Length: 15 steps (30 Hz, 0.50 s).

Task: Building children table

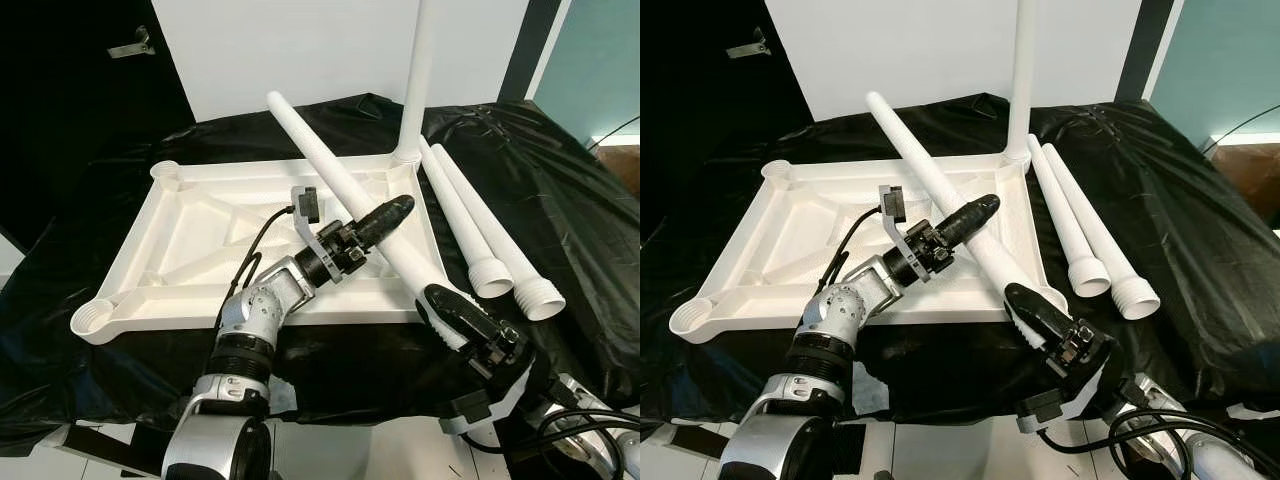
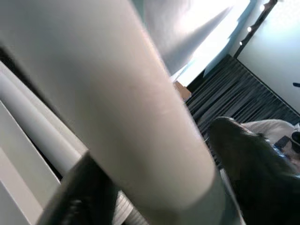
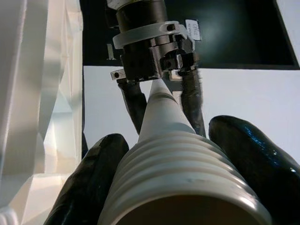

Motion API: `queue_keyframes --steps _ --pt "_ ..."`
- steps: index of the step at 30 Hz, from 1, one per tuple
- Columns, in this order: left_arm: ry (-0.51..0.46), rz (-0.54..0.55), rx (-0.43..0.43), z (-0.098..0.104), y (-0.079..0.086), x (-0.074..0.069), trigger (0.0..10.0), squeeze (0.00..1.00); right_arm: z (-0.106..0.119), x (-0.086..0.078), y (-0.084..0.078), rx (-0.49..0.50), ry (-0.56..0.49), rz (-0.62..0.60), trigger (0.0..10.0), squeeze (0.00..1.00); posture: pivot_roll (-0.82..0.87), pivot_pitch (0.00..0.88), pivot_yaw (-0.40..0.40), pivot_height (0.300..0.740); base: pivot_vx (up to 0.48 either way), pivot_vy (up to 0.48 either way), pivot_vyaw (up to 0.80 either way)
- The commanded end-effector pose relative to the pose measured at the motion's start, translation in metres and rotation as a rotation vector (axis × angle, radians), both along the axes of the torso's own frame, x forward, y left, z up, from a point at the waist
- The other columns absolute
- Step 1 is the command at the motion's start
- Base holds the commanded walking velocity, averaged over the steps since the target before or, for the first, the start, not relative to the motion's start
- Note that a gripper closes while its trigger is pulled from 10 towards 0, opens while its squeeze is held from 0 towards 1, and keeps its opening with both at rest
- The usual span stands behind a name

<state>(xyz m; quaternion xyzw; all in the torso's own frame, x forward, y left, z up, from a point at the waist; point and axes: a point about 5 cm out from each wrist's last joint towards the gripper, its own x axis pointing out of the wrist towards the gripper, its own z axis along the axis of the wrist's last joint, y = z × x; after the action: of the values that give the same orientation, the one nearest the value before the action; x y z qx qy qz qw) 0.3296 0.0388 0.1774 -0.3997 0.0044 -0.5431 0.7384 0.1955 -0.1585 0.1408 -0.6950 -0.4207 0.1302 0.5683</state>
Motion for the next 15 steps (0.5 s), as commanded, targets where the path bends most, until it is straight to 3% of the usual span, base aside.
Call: queue_keyframes --steps 1,14,15 --pt "-0.092 -0.013 -0.053 0.0117 0.0026 -0.0039 0.0 0.0 -0.0015 0.0019 -0.0029 -0.005 0.02 -0.017 10.0 0.0 -0.21 0.031 0.083 0.74 0.0 0.0 0.0" --pt "-0.123 0.002 -0.096 0.0147 0.0084 -0.0082 0.0 0.0 0.0057 0.0083 -0.0002 0.014 0.014 -0.035 10.0 0.0 -0.21 0.031 0.076 0.74 0.0 0.0 0.0" --pt "-0.126 0.004 -0.1 0.0149 0.0086 -0.0086 0.0 0.0 0.0057 0.0086 -0.0007 0.022 0.026 -0.037 10.0 0.25 -0.21 0.031 0.075 0.74 0.0 0.0 0.0"
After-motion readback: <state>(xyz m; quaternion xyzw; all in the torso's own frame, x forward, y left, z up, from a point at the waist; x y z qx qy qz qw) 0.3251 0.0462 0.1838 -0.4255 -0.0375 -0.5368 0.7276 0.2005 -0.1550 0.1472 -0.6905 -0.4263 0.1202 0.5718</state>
